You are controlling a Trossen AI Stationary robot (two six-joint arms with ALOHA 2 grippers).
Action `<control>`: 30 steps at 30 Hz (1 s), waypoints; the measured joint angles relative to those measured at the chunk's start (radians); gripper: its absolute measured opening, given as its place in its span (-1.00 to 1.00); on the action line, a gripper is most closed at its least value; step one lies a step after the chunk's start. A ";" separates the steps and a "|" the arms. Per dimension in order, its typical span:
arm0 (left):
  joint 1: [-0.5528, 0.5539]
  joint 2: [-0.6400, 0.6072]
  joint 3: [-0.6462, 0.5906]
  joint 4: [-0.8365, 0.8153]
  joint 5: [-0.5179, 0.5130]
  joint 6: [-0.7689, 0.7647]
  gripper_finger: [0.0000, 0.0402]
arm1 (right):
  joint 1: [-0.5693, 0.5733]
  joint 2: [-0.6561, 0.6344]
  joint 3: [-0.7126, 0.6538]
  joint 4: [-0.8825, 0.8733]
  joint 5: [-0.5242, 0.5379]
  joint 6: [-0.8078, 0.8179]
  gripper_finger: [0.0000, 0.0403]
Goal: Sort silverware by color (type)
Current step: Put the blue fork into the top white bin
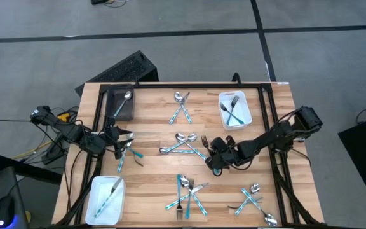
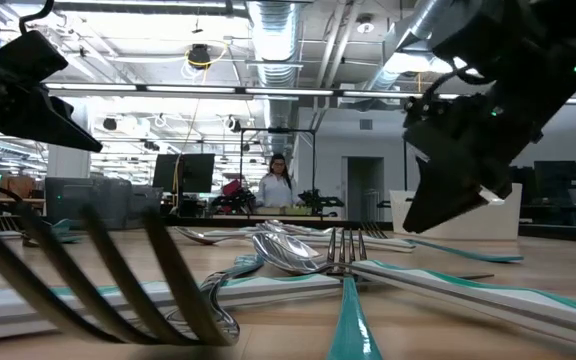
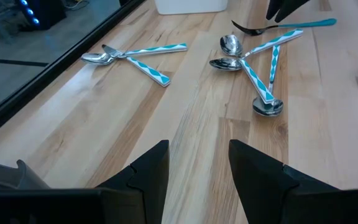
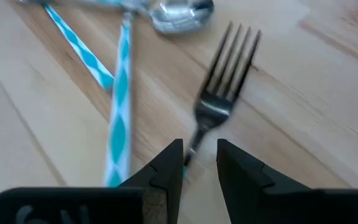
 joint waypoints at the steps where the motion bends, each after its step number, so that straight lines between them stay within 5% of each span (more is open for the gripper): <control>1: 0.000 0.000 0.000 0.000 0.000 0.000 -0.23 | -0.001 0.017 0.007 0.008 -0.001 -0.012 -0.38; 13: 0.000 0.005 0.000 -0.010 0.072 -0.005 -0.23 | -0.002 0.123 0.105 -0.128 0.004 0.037 -0.06; 25: 0.000 0.005 0.000 -0.018 -0.029 -0.028 -0.23 | -0.009 0.109 0.110 -0.174 -0.042 0.000 -0.84; 30: 0.000 0.005 0.000 -0.026 -0.102 -0.066 -0.23 | -0.009 0.058 0.103 -0.217 -0.047 -0.022 -0.86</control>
